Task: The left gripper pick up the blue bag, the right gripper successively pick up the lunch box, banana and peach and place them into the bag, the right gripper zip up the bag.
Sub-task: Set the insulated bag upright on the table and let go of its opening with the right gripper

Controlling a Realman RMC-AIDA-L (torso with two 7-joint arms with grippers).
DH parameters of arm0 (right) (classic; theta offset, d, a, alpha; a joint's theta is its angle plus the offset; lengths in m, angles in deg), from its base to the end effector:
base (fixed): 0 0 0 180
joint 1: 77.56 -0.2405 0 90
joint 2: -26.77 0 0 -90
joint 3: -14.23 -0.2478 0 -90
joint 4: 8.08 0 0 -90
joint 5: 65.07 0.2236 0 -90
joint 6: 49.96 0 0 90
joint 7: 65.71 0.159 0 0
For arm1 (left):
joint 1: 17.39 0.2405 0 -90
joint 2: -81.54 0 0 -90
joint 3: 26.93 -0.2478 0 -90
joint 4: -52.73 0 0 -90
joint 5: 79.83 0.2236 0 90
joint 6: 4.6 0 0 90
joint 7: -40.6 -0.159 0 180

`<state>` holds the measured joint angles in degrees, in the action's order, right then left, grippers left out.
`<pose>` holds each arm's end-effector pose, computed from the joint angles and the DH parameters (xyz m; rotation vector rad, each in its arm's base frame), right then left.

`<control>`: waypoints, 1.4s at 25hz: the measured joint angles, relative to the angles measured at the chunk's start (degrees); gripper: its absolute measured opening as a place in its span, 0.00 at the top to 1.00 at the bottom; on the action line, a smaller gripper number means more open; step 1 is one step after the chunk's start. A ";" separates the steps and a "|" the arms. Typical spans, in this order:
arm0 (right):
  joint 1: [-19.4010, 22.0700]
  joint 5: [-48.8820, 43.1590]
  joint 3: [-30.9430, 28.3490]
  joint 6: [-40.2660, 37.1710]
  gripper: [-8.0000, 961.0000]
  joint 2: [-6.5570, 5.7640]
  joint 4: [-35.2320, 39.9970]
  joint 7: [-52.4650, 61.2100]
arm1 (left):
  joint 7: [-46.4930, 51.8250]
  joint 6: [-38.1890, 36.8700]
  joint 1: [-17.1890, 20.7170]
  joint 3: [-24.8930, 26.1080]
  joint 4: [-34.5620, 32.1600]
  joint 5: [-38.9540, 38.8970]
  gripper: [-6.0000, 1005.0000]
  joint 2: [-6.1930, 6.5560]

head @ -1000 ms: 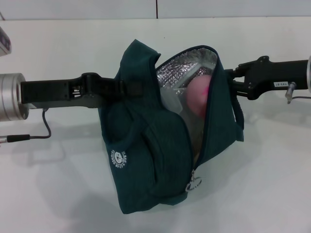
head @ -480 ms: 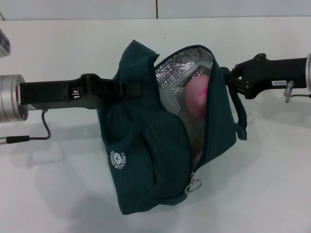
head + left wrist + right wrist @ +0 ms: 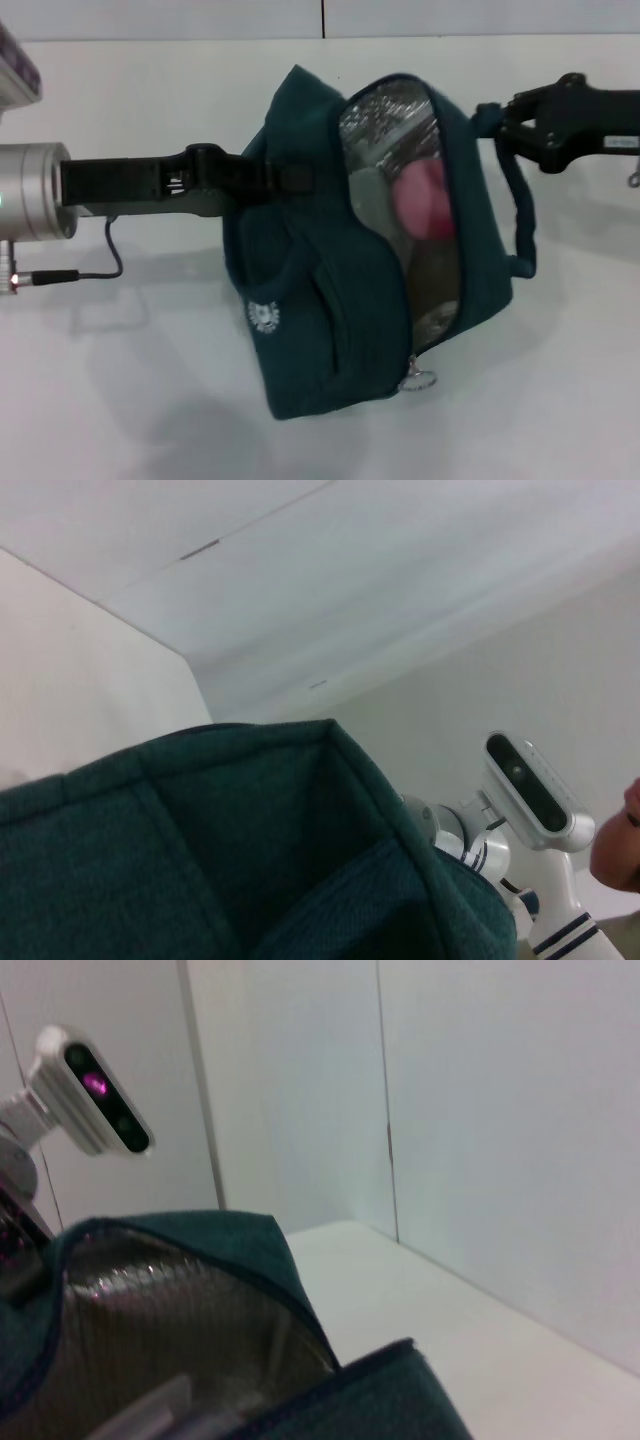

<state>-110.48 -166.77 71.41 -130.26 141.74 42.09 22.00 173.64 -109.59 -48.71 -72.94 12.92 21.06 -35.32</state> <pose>0.1928 0.3960 0.0254 -2.7021 0.3611 0.6215 -0.2035 0.3261 0.0186 2.2575 1.5203 0.9244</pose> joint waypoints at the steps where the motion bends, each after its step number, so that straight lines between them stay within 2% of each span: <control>1: 0.23 0.01 -1.11 -0.90 0.92 0.03 0.40 0.06 | 0.00 -0.01 -0.41 -0.07 0.00 0.00 0.94 -0.19; 12: 0.73 1.70 -13.61 -11.68 0.92 -0.54 1.05 0.59 | 0.29 1.67 -4.45 -0.12 1.47 0.16 0.94 -1.77; 18: 2.51 3.33 -14.01 -13.14 0.92 -0.88 3.34 2.02 | -0.09 6.43 -5.77 -0.42 5.85 1.70 0.94 -1.69; 21: 2.64 3.27 -13.91 -12.38 0.92 -1.24 3.08 2.38 | -1.31 9.10 -5.94 -0.57 6.69 2.93 0.94 -2.19; 28: 1.01 1.51 -13.27 -8.54 0.92 -1.70 -0.76 2.56 | -3.35 14.36 -6.08 -0.76 12.27 3.74 0.94 -2.41; 35: -1.28 -0.75 -12.99 -6.70 0.87 -1.77 -4.69 2.56 | -3.43 14.76 -5.61 -0.75 13.31 3.59 0.94 -2.66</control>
<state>-111.77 -167.52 58.42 -136.97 139.97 37.40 24.55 170.21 -94.84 -54.32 -73.69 26.23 24.65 -37.97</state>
